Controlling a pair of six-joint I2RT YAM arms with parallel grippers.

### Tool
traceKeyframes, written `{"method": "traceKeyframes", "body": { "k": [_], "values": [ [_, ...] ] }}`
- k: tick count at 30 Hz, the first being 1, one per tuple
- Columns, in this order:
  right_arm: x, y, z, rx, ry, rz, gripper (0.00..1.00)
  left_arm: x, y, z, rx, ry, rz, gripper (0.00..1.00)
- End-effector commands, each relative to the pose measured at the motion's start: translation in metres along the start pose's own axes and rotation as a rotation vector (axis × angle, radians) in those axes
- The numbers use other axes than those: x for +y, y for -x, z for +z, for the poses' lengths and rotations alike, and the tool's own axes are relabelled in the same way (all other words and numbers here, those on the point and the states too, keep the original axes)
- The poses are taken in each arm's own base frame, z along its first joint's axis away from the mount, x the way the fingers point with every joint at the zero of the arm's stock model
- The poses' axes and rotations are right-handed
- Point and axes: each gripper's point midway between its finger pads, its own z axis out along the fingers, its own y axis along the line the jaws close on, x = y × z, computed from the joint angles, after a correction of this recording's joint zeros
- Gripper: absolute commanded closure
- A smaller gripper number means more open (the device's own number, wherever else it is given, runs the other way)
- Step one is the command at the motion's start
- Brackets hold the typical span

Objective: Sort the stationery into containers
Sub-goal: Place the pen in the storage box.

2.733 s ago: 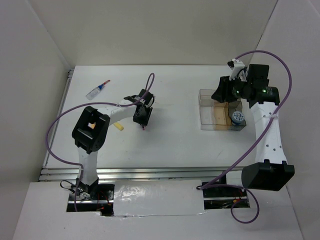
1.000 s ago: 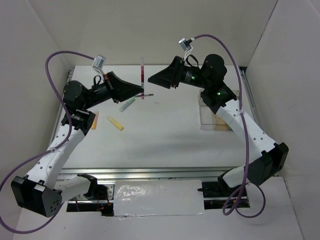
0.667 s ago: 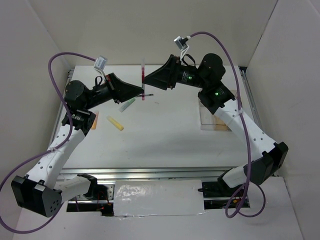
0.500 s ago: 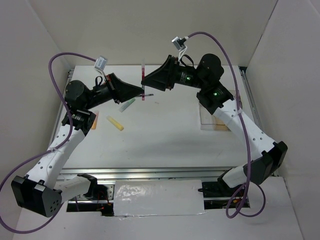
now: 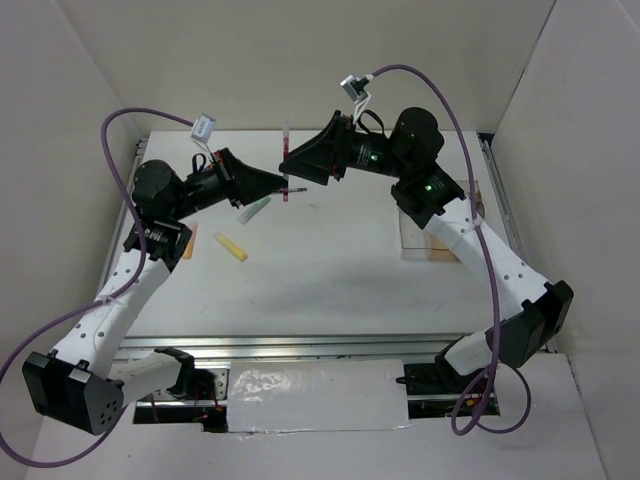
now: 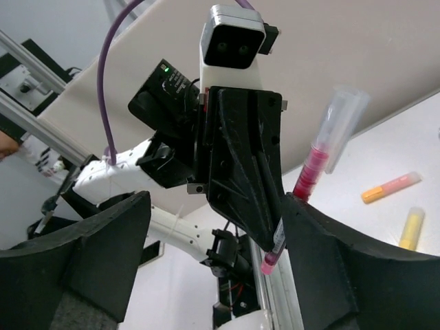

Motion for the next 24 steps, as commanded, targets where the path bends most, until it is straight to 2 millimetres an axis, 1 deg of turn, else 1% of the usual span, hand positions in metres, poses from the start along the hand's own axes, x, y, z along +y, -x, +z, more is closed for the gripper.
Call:
{"method": "traceKeyframes", "body": {
  "k": [1, 2, 3, 4, 7, 11, 17, 22, 24],
  "values": [
    [0.017, 0.017, -0.009, -0.055, -0.025, -0.079, 0.15, -0.026, 0.008, -0.004, -0.025, -0.076, 0.093, 1.00],
    [0.014, 0.014, -0.010, -0.048, -0.042, -0.069, 0.07, -0.026, 0.010, -0.004, -0.028, -0.078, 0.095, 1.00],
    [0.013, 0.013, -0.013, -0.049, -0.053, -0.074, 0.02, -0.026, 0.012, -0.004, -0.036, -0.077, 0.099, 1.00],
    [0.012, 0.013, -0.014, -0.053, -0.064, -0.074, 0.00, -0.026, 0.013, -0.004, -0.036, -0.078, 0.096, 1.00],
    [0.004, 0.007, -0.019, -0.051, -0.103, -0.068, 0.00, -0.026, 0.018, -0.005, -0.048, -0.075, 0.097, 1.00],
    [-0.004, 0.007, -0.021, -0.062, -0.140, -0.067, 0.00, -0.026, 0.021, -0.004, -0.053, -0.076, 0.093, 1.00],
    [-0.013, 0.006, -0.009, -0.051, -0.134, 0.002, 0.00, -0.025, 0.019, -0.004, -0.050, -0.077, 0.075, 1.00],
    [-0.021, 0.005, -0.004, -0.050, -0.140, 0.030, 0.00, -0.023, 0.017, -0.004, -0.050, -0.075, 0.060, 1.00],
    [-0.021, 0.004, -0.003, -0.042, -0.127, 0.033, 0.03, -0.021, 0.016, -0.003, -0.047, -0.074, 0.053, 1.00]
  ]
}}
